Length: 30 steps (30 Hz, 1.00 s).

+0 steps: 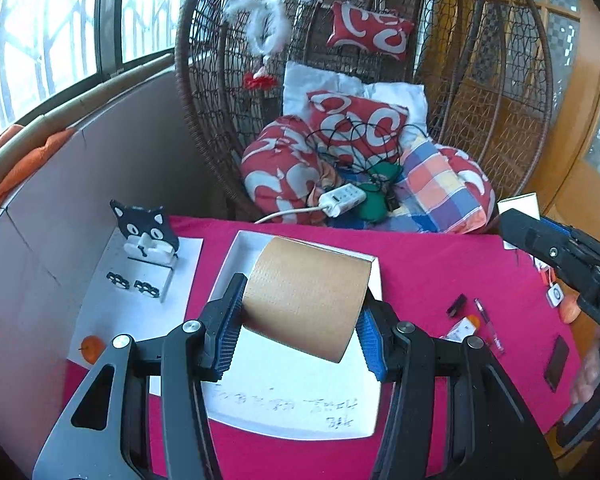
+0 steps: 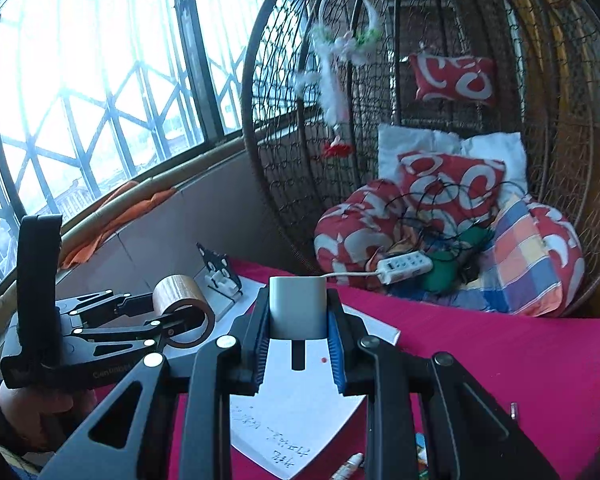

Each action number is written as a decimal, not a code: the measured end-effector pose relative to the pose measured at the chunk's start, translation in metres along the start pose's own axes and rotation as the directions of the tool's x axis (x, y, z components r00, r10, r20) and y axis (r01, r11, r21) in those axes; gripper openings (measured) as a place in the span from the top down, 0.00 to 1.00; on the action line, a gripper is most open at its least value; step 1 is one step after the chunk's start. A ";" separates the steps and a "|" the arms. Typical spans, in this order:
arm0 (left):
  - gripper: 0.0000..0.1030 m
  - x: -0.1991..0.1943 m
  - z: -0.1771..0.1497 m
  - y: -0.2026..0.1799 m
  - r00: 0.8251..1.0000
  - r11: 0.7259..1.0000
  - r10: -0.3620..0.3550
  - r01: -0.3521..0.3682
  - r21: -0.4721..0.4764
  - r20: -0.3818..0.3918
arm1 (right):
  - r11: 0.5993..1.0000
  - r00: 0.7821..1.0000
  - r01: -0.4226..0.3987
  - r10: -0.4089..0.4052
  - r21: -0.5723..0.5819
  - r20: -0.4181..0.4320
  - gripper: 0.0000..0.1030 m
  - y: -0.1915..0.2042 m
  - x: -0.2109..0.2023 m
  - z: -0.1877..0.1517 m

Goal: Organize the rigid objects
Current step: 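Lift and carry the tape roll and charger over the white tray with both tools, then open the left tool over the tray while the right tool releases the charger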

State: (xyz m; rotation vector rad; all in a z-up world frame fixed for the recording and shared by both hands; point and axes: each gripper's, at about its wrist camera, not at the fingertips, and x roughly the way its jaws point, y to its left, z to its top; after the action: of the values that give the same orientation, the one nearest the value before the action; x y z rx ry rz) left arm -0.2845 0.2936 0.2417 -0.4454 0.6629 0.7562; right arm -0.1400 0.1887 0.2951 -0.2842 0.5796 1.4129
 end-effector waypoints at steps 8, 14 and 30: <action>0.50 0.048 -0.007 0.020 0.993 0.998 0.007 0.001 0.069 -0.116 | 0.999 0.995 0.000 0.003 0.034 -0.100 0.76 0.009 0.050 -0.015; 0.50 0.117 -0.023 0.026 0.966 0.992 -0.017 0.047 0.114 -0.257 | 0.998 0.965 0.046 -0.033 0.044 -0.262 0.76 0.006 0.105 -0.043; 0.50 0.193 -0.069 0.044 0.881 0.992 0.039 0.022 0.123 -0.471 | 0.987 0.860 0.158 -0.127 0.022 -0.494 0.75 0.020 0.191 -0.109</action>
State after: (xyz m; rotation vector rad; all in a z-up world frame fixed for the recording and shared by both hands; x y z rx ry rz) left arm -0.2395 0.3741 0.0537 -0.5174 1.1669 0.6098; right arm -0.1730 0.2960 0.1052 -0.6366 0.9984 1.1735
